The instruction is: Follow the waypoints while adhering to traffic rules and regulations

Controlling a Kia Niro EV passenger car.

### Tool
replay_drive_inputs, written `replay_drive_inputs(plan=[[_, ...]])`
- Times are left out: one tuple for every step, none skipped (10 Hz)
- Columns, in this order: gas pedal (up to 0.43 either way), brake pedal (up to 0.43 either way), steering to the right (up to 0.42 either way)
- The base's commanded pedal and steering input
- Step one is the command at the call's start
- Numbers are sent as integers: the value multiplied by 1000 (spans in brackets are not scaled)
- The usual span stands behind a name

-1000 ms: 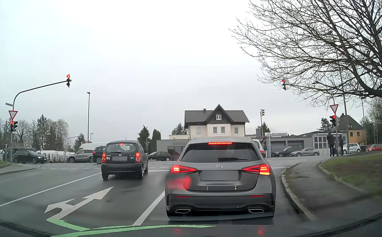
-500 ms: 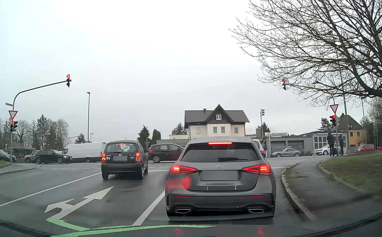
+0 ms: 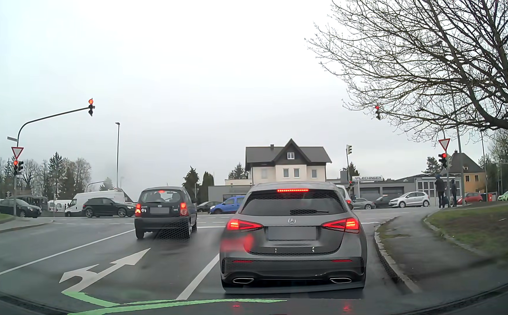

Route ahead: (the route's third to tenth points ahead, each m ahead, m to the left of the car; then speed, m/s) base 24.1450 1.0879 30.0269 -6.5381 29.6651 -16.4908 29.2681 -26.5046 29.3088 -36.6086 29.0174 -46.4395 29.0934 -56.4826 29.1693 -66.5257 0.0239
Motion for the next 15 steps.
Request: replay_drive_inputs(plan=[[0, 390, 161], [0, 384, 160], [0, 378, 161], [0, 372, 161], [0, 372, 160], [0, 372, 161], [0, 372, 160], [0, 366, 160], [0, 366, 160], [0, 372, 160], [0, 372, 161], [0, 366, 160], [0, 372, 161], [0, 366, 161], [0, 366, 161]])
